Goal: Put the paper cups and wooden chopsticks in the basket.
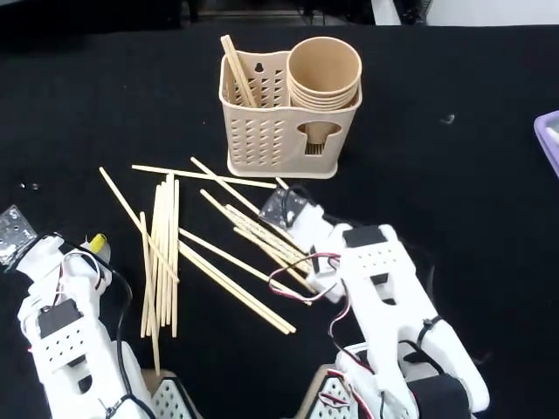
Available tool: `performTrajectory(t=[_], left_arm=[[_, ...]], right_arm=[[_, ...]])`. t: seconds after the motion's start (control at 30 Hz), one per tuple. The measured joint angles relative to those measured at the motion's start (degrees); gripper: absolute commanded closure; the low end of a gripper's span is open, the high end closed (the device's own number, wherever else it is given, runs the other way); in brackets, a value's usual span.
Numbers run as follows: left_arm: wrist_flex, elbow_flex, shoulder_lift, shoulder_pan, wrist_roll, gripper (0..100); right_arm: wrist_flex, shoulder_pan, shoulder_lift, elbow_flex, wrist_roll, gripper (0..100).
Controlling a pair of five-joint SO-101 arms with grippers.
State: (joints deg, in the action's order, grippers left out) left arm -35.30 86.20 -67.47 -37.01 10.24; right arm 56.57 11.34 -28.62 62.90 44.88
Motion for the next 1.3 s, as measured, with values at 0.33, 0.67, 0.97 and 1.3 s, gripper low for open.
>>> performTrajectory(t=[0.33, 0.67, 0.97, 1.3], left_arm=[[0.0, 0.0, 0.0, 0.0, 0.0, 74], [0.0, 0.0, 0.0, 0.0, 0.0, 74], [0.0, 0.0, 0.0, 0.1, 0.0, 74], [0.0, 0.0, 0.0, 0.1, 0.0, 74]], right_arm=[[0.0, 0.0, 0.0, 0.8, 0.0, 88.3], [-1.4, 4.7, -1.1, 4.3, 0.0, 93.8], [-4.8, 5.4, -1.1, 5.2, -0.1, 98.8], [7.0, -0.8, -6.0, -2.3, -0.1, 98.7]])
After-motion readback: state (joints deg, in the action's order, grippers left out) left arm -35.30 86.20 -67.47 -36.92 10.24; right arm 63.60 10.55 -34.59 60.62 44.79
